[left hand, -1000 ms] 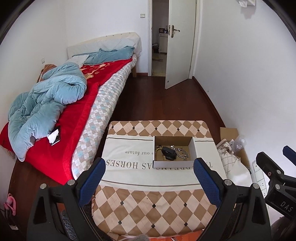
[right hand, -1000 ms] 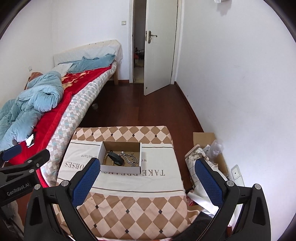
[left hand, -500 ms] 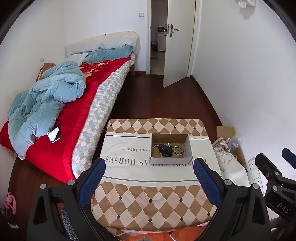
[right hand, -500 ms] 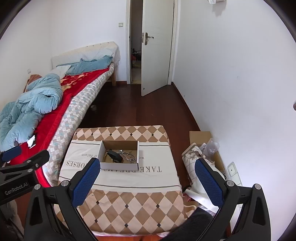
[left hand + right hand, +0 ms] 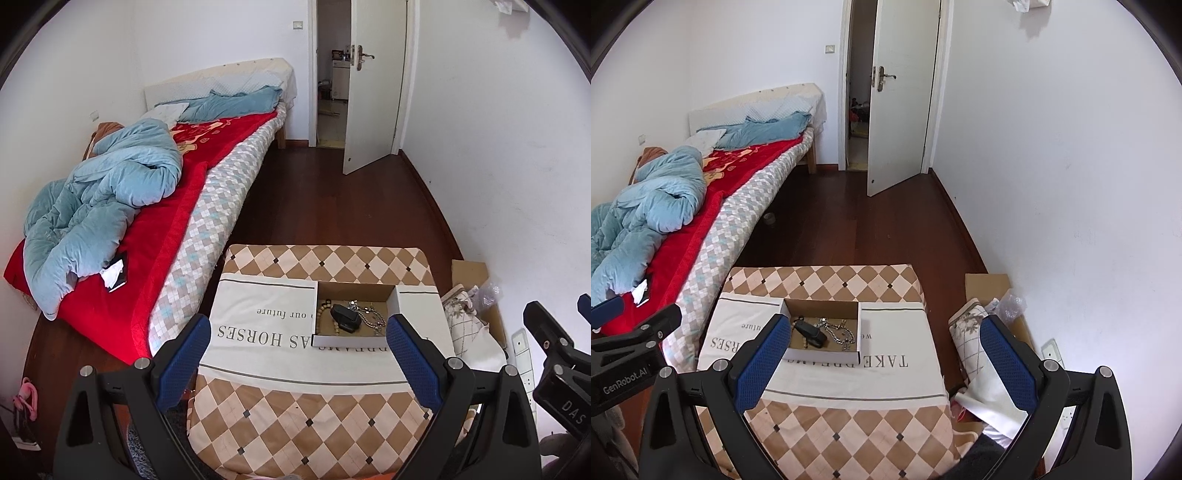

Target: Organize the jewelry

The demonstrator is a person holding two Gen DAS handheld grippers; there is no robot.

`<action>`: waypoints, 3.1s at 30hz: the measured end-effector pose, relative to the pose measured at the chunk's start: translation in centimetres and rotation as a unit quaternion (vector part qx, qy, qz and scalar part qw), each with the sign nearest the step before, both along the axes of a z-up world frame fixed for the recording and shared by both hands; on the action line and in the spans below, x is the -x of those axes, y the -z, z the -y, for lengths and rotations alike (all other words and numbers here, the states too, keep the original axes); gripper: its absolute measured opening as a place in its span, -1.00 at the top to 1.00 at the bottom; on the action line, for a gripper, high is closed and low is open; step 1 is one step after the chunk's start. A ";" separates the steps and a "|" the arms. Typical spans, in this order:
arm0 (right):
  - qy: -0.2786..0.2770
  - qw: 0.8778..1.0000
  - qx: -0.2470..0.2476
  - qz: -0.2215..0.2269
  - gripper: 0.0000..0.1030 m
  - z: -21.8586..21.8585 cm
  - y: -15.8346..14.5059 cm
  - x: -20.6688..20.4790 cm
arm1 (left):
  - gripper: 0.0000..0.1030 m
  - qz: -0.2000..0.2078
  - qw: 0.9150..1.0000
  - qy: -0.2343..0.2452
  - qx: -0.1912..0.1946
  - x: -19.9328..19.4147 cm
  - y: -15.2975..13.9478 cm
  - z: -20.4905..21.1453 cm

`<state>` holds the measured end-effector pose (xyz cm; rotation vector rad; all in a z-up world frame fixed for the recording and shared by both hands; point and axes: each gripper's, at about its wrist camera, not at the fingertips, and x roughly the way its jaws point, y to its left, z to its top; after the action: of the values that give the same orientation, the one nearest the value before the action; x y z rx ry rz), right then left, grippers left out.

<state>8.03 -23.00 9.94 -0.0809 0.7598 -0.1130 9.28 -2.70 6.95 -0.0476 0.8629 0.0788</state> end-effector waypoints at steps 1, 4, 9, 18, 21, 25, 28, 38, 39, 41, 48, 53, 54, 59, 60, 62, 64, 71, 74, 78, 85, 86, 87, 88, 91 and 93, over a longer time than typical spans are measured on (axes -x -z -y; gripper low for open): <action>-0.001 1.000 -0.001 -0.004 -1.00 0.0 0.2 -0.5 | -0.88 -0.002 1.000 -0.001 0.000 -0.3 0.2 -0.1; 0.000 1.000 -0.002 -0.014 -1.00 0.1 1.0 -1.5 | -0.88 -0.006 1.000 -0.001 -0.001 -1.1 0.7 -0.2; 0.002 1.000 -0.001 -0.030 -1.00 0.2 2.3 -3.0 | -0.88 -0.019 1.000 -0.001 -0.002 -1.8 1.7 -0.3; 0.003 0.999 0.001 -0.044 -1.00 0.4 3.5 -4.0 | -0.88 -0.026 1.000 0.006 -0.008 -2.3 2.3 0.0; 0.002 0.999 0.001 -0.044 -1.00 0.4 3.5 -4.0 | -0.88 -0.026 1.000 0.008 -0.010 -2.2 2.3 0.1; 0.000 0.999 0.000 -0.045 -1.00 0.3 3.5 -3.8 | -0.88 -0.027 1.000 0.010 -0.010 -2.2 2.3 0.2; -0.001 0.999 -0.001 -0.046 -1.00 0.3 3.5 -3.8 | -0.88 -0.027 1.000 0.008 -0.011 -2.1 2.3 0.1; -0.010 0.999 -0.006 -0.046 -1.00 -0.1 3.3 -3.4 | -0.89 -0.026 1.000 0.010 -0.011 -1.9 2.2 0.0; -0.010 0.999 -0.006 -0.045 -1.00 -0.1 3.3 -3.3 | -0.89 -0.025 1.000 0.011 -0.011 -1.8 2.2 -0.1; -0.011 0.999 -0.006 -0.045 -1.00 -0.2 3.1 -3.2 | -0.89 -0.023 1.000 0.013 -0.010 -1.7 2.1 -0.1; -0.013 0.999 -0.009 -0.045 -1.00 -0.2 2.8 -3.1 | -0.89 -0.021 1.000 0.018 -0.007 -1.3 1.8 -0.2; -0.015 0.999 -0.013 -0.047 -1.00 -0.5 2.7 -2.9 | -0.89 -0.019 1.000 0.017 -0.005 -1.1 1.5 -0.5; -0.016 0.999 -0.013 -0.047 -1.00 -0.6 2.7 -2.9 | -0.89 -0.019 1.000 0.017 -0.005 -1.1 1.5 -0.5; -0.017 0.999 -0.013 -0.046 -1.00 -0.9 2.6 -2.7 | -0.89 -0.019 1.000 0.014 -0.005 -1.0 1.4 -0.8; -0.018 0.999 -0.014 -0.047 -1.00 -0.9 2.6 -2.7 | -0.89 -0.019 1.000 0.014 -0.004 -1.0 1.4 -0.9; -0.019 0.999 -0.014 -0.047 -1.00 -1.0 2.6 -2.6 | -0.90 -0.019 1.000 0.014 -0.005 -1.0 1.4 -0.9; -0.019 0.999 -0.014 -0.047 -1.00 -1.0 2.7 -2.6 | -0.90 -0.019 1.000 0.014 -0.005 -1.0 1.4 -1.0; -0.019 0.999 -0.015 -0.047 -1.00 -1.0 2.6 -2.6 | -0.90 -0.018 1.000 0.014 -0.005 -1.0 1.4 -1.1; -0.019 0.999 -0.015 -0.047 -1.00 -1.1 2.6 -2.6 | -0.90 -0.018 1.000 0.014 -0.004 -1.0 1.4 -1.1; -0.019 0.999 -0.015 -0.046 -1.00 -1.1 2.5 -2.7 | -0.90 -0.018 1.000 0.014 -0.005 -1.0 1.4 -1.0; -0.019 0.999 -0.014 -0.047 -1.00 -1.1 2.5 -2.6 | -0.90 -0.018 1.000 0.015 -0.004 -0.9 1.4 -1.0; -0.019 0.999 -0.015 -0.047 -1.00 -1.1 2.5 -2.6 | -0.90 -0.018 1.000 0.015 -0.003 -1.0 1.4 -0.9; -0.019 0.999 -0.015 -0.047 -1.00 -1.1 2.5 -2.6 | -0.90 -0.018 1.000 0.015 -0.003 -0.9 1.4 -0.9; -0.019 0.999 -0.015 -0.046 -1.00 -1.1 2.5 -2.6 | -0.90 -0.018 1.000 0.015 -0.004 -0.9 1.4 -0.9; -0.020 0.999 -0.015 -0.046 -1.00 -1.1 2.4 -2.7 | -0.90 -0.018 1.000 0.017 -0.001 -0.8 1.4 -0.9; -0.020 0.999 -0.015 -0.046 -1.00 -1.1 2.3 -2.8 | -0.90 -0.013 1.000 0.019 0.002 -0.7 1.3 -1.0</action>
<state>10.85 -21.86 7.62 -0.0742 0.8520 -0.0595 9.93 -1.74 5.64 -0.0340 0.8897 0.0424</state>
